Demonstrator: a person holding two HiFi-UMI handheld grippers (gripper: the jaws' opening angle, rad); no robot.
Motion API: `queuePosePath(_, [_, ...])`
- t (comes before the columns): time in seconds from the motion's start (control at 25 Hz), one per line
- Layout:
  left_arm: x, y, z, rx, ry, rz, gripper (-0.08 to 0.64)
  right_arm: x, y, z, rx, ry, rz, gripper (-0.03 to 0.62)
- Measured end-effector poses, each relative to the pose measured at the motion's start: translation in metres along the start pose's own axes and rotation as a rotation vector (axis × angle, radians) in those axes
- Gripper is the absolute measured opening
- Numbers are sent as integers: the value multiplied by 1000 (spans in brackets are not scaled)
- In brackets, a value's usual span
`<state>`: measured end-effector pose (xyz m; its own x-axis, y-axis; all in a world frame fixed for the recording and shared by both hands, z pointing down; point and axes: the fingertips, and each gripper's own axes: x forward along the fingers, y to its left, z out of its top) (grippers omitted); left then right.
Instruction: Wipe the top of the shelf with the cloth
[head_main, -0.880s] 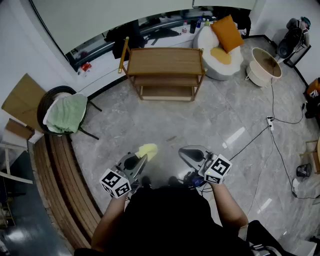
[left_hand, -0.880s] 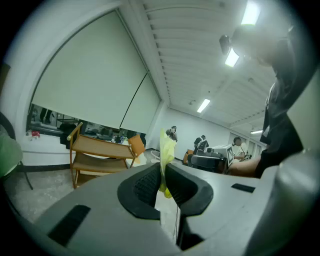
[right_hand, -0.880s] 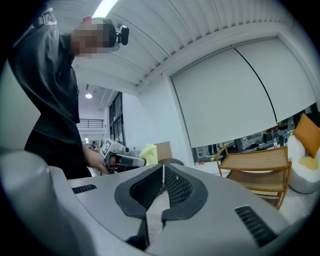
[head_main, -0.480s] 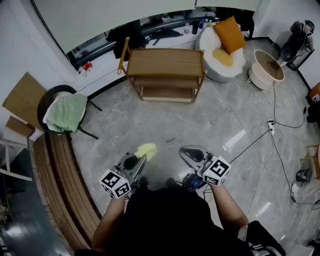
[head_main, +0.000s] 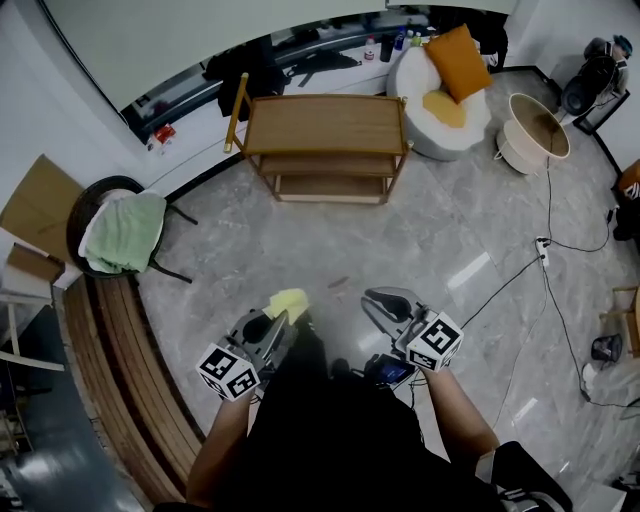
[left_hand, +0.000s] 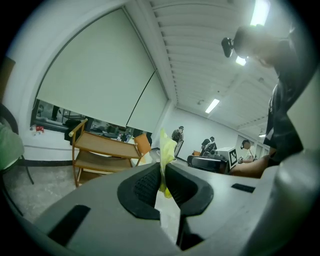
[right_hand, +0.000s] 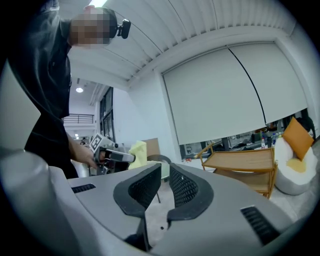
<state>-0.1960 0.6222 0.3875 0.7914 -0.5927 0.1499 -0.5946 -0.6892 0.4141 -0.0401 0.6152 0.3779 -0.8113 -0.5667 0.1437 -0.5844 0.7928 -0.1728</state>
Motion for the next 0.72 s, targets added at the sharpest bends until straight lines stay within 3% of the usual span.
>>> queuePosePath(0.32, [56,79,31,-49,1,-33,29,49,-74,9,43,60,-34,29])
queuePosePath(0.72, [130,170,89,-69,15,-126,29,103,-166,56,78,89,-117,29])
